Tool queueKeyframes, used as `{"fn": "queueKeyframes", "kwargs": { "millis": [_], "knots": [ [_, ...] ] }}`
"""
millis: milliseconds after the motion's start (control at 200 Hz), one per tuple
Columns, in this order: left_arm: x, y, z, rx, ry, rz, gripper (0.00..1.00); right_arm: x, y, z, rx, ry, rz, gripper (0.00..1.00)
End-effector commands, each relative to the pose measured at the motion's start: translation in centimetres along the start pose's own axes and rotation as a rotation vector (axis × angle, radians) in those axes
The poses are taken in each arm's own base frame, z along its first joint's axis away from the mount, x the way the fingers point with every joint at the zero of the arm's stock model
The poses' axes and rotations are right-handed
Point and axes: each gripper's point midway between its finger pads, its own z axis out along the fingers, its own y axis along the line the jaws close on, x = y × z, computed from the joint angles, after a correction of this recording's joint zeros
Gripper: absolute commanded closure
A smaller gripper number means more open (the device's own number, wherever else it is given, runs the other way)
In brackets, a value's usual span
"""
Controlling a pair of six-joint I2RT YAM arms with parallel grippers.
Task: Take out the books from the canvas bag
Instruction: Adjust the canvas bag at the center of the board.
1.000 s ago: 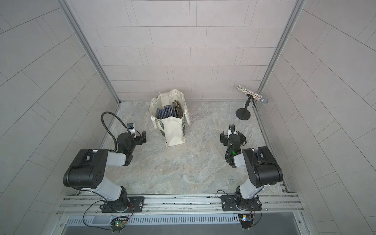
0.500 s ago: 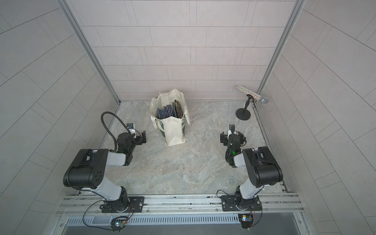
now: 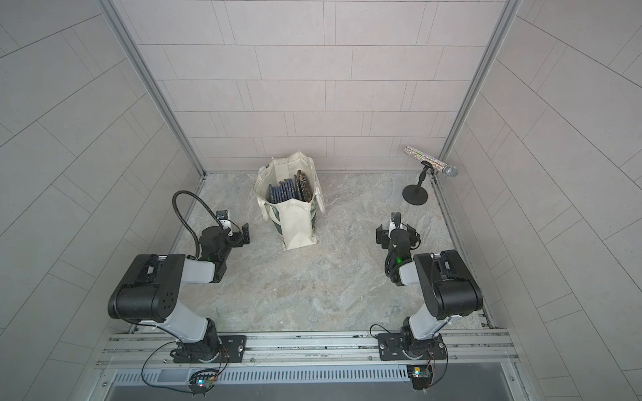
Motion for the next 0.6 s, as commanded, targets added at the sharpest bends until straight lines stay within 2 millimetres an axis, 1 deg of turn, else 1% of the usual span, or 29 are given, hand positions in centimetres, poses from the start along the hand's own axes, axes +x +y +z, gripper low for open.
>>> {"fn": "queueKeyframes", "kwargs": {
  "millis": [0, 20, 55, 100, 110, 115, 170, 205, 240, 250, 285, 305, 365, 410, 450, 470, 500, 540, 565, 585, 595],
  "knots": [
    [-0.4, 1.4, -0.1, -0.089, -0.013, -0.018, 0.00, -1.6, 0.0, -0.6, -0.014, -0.048, -0.011, 0.00],
    [-0.5, 2.2, -0.1, -0.135, -0.009, -0.031, 0.00, -2.0, 0.1, -0.9, -0.024, -0.056, -0.014, 0.00],
    [-0.9, 2.3, -0.4, -0.137, -0.026, -0.032, 0.00, -2.7, 0.0, -1.3, -0.023, -0.057, -0.021, 0.00],
    [-1.3, 2.5, -1.3, -0.158, -0.056, -0.034, 0.00, -3.4, -0.1, -1.6, -0.023, -0.052, -0.022, 0.00],
    [-1.5, 2.5, -1.5, -0.167, -0.066, -0.033, 0.00, -3.3, 0.0, -1.6, -0.028, -0.045, -0.027, 0.00],
    [-1.5, 2.6, -1.7, -0.175, -0.070, -0.032, 0.00, -3.7, 0.0, -1.7, -0.029, -0.053, -0.025, 0.00],
    [-2.5, 2.6, -3.1, -0.233, -0.108, -0.006, 0.00, -4.9, 1.0, -2.4, -0.068, -0.045, -0.077, 0.00],
    [-3.2, 2.3, -3.6, -0.231, -0.121, 0.013, 0.00, -6.5, 1.5, -3.3, -0.061, -0.074, -0.079, 0.00],
    [-3.9, 1.9, -4.1, -0.223, -0.117, 0.026, 0.00, -8.3, 1.5, -4.2, -0.035, -0.101, -0.074, 0.00],
    [-3.9, 1.8, -4.1, -0.222, -0.109, 0.032, 0.00, -8.7, 1.6, -4.6, -0.032, -0.104, -0.076, 0.00],
    [-5.0, 1.4, -4.8, -0.218, -0.114, 0.035, 0.00, -10.0, 2.0, -5.5, -0.036, -0.108, -0.089, 0.00],
    [-5.5, 1.5, -5.2, -0.239, -0.117, 0.016, 0.00, -10.6, 2.3, -6.0, -0.055, -0.111, -0.088, 0.00],
    [-8.0, 2.5, -6.7, -0.298, -0.189, -0.171, 0.00, -13.0, 3.1, -7.6, -0.143, -0.154, 0.020, 0.00],
    [-9.7, 2.2, -7.8, -0.263, -0.220, -0.273, 0.00, -14.7, 3.4, -8.9, -0.198, -0.177, 0.126, 0.00],
    [-11.3, 1.6, -8.9, -0.209, -0.235, -0.358, 0.00, -15.9, 2.8, -10.0, -0.206, -0.184, 0.243, 0.00],
    [-11.8, 1.6, -9.5, -0.196, -0.239, -0.402, 0.00, -16.2, 2.1, -10.5, -0.189, -0.177, 0.322, 0.00],
    [-12.7, 1.9, -10.5, -0.188, -0.267, -0.512, 0.00, -16.1, 0.7, -11.1, -0.133, -0.164, 0.444, 0.00],
    [-12.8, 2.4, -12.0, -0.184, -0.282, -0.681, 0.00, -15.5, -0.9, -11.8, -0.079, -0.152, 0.583, 0.00],
    [-13.3, 2.5, -12.9, -0.157, -0.309, -0.753, 0.00, -15.0, -1.4, -12.1, -0.072, -0.143, 0.647, 0.00],
    [-13.6, 2.2, -13.4, -0.122, -0.325, -0.791, 0.00, -15.2, -1.2, -12.4, -0.108, -0.153, 0.662, 0.00],
    [-14.1, 2.1, -14.0, -0.098, -0.341, -0.810, 0.00, -15.6, -0.9, -12.6, -0.139, -0.164, 0.653, 0.00]
  ]
}}
